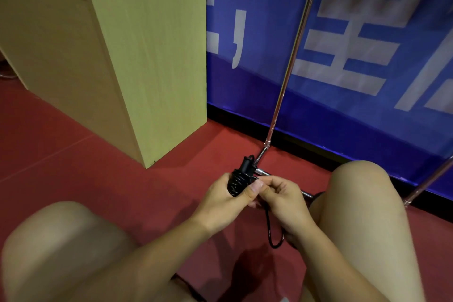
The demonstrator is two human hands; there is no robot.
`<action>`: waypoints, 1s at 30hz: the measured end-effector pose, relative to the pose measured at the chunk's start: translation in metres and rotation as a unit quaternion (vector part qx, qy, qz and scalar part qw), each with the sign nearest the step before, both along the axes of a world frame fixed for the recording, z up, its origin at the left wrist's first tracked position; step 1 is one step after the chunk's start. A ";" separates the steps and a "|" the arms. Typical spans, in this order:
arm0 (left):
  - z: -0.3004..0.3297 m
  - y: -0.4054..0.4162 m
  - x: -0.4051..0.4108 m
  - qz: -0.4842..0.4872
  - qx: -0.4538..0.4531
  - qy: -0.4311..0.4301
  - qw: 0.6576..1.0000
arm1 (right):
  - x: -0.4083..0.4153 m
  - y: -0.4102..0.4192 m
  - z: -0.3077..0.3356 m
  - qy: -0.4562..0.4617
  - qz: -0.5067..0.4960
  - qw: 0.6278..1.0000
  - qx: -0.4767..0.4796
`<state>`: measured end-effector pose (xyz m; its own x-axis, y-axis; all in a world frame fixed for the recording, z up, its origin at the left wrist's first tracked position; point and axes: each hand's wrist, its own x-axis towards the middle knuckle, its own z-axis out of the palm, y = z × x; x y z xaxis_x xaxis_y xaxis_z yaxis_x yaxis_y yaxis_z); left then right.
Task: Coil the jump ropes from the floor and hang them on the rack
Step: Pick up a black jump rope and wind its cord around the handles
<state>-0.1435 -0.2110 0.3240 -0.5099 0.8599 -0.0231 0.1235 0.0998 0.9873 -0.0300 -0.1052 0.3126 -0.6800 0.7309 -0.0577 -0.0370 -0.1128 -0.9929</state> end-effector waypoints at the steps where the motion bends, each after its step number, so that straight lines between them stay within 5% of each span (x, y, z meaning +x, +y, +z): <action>1: 0.003 0.001 0.000 -0.009 0.012 -0.007 1.000 | 0.001 0.002 0.001 -0.001 -0.001 1.000 -0.017; 12: -0.002 0.006 -0.006 -0.050 0.000 -0.078 0.996 | 0.012 0.013 -0.004 -0.019 0.045 0.996 -0.078; 30: -0.011 0.013 -0.011 0.063 0.013 -0.127 0.990 | 0.007 0.010 -0.006 0.023 0.030 0.992 -0.124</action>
<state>-0.1548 -0.1984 0.3131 -0.5941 0.7915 -0.1433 -0.1413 0.0727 0.9873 -0.0231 -0.0948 0.3067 -0.7282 0.6558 -0.1993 -0.0667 -0.3571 -0.9317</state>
